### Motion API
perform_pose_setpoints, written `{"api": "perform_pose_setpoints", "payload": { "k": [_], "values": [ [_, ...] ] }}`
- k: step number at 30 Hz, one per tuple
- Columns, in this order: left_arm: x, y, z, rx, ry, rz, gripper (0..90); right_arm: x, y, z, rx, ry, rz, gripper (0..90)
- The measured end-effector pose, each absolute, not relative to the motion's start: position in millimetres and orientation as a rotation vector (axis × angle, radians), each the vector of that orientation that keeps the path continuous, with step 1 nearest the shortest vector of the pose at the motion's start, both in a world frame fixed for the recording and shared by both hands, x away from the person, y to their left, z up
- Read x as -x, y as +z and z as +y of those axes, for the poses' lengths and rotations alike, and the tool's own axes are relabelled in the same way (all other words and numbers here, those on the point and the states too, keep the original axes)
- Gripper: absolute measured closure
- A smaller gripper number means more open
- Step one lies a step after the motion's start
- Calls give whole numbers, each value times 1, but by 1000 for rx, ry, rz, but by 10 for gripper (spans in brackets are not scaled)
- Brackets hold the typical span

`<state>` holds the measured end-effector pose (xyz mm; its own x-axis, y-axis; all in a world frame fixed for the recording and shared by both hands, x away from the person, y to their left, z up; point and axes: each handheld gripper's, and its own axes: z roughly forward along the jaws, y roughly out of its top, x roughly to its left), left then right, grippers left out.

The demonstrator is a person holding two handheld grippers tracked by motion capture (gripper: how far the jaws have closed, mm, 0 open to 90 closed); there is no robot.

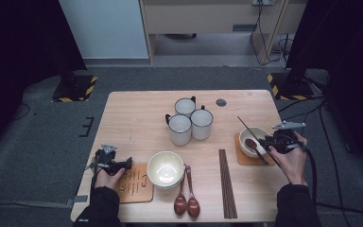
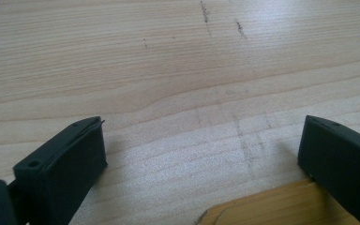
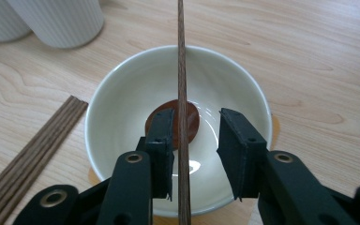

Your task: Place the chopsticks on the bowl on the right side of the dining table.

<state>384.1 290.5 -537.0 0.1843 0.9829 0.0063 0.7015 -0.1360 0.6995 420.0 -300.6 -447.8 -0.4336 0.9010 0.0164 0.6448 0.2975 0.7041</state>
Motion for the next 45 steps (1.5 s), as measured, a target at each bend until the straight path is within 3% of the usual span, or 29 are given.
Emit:
{"api": "perform_pose_setpoints", "payload": {
  "k": [10, 29, 45],
  "values": [
    [-384, -537, 290, -1904, 650, 1576, 0, -406, -428, -305, -1386, 983, 2108, 562],
    [-384, -537, 290, -1904, 650, 1576, 0, -374, -399, -288, -1310, 1043, 2069, 517],
    [-384, -537, 290, -1904, 650, 1576, 1, -358, -398, -272, -1276, 1037, 2080, 467]
  ]
}}
